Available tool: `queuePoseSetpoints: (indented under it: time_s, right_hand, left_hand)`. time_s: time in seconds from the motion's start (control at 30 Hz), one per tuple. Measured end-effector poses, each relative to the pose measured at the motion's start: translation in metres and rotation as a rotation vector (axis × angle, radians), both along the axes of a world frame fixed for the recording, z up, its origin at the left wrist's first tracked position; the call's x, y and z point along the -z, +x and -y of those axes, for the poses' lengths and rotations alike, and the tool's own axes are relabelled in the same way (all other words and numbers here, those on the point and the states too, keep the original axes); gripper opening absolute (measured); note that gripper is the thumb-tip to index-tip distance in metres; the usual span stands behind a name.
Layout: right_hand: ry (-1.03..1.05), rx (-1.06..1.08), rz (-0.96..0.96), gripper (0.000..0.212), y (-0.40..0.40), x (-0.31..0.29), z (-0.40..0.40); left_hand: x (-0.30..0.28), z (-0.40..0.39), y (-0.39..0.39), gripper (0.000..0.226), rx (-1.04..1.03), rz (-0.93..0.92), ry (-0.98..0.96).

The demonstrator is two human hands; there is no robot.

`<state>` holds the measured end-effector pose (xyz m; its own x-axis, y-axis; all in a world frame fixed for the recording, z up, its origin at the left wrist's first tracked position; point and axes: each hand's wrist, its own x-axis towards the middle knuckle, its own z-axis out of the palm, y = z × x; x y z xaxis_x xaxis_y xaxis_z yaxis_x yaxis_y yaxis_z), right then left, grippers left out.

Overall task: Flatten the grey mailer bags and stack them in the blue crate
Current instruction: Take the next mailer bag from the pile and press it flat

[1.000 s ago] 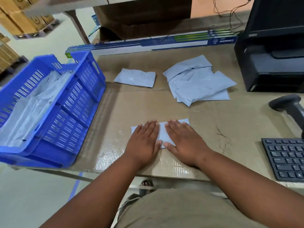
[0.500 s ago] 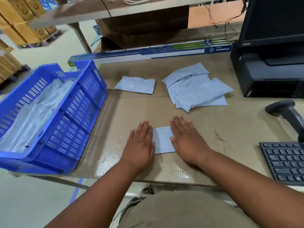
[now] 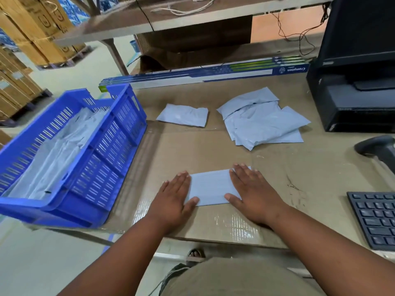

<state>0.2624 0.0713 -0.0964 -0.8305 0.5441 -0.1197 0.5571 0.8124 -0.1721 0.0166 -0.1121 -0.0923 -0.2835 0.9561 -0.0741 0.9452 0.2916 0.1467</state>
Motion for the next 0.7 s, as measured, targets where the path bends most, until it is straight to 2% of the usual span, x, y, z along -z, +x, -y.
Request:
queuePoseSetpoints:
  time_s: [0.17,0.23,0.27,0.33,0.4,0.5,0.6,0.7]
  right_hand:
    - [-0.043,0.039,0.016,0.081,0.008,-0.007,-0.01]
    - [-0.059,0.026,0.002,0.081,0.005,-0.018,-0.015]
    - [-0.067,0.022,-0.016,0.083,0.003,-0.025,-0.017]
    - [-0.085,0.022,-0.018,0.094,-0.004,-0.04,-0.024]
    - [-0.083,0.034,0.058,0.102,-0.013,-0.052,-0.03]
    - [-0.074,0.035,0.199,0.087,-0.023,-0.063,-0.037]
    - [-0.103,0.006,0.196,0.069,-0.027,-0.068,-0.04]
    - [-0.159,0.014,0.204,0.068,-0.034,-0.079,-0.045]
  left_hand:
    - [-0.021,-0.017,0.003,0.089,-0.05,-0.018,-0.09]
    - [-0.039,-0.032,0.005,0.077,-0.094,-0.041,-0.133]
    - [-0.048,-0.04,0.006,0.072,-0.122,-0.052,-0.161]
    - [-0.065,-0.054,0.008,0.077,-0.159,-0.071,-0.233]
    - [-0.072,-0.063,0.008,0.077,-0.172,-0.088,-0.29]
    - [-0.078,-0.068,0.011,0.065,-0.189,-0.092,-0.336]
    - [-0.087,-0.065,0.015,0.044,-0.205,-0.017,-0.319]
    - [-0.1,-0.056,0.016,0.03,-0.208,0.134,-0.247]
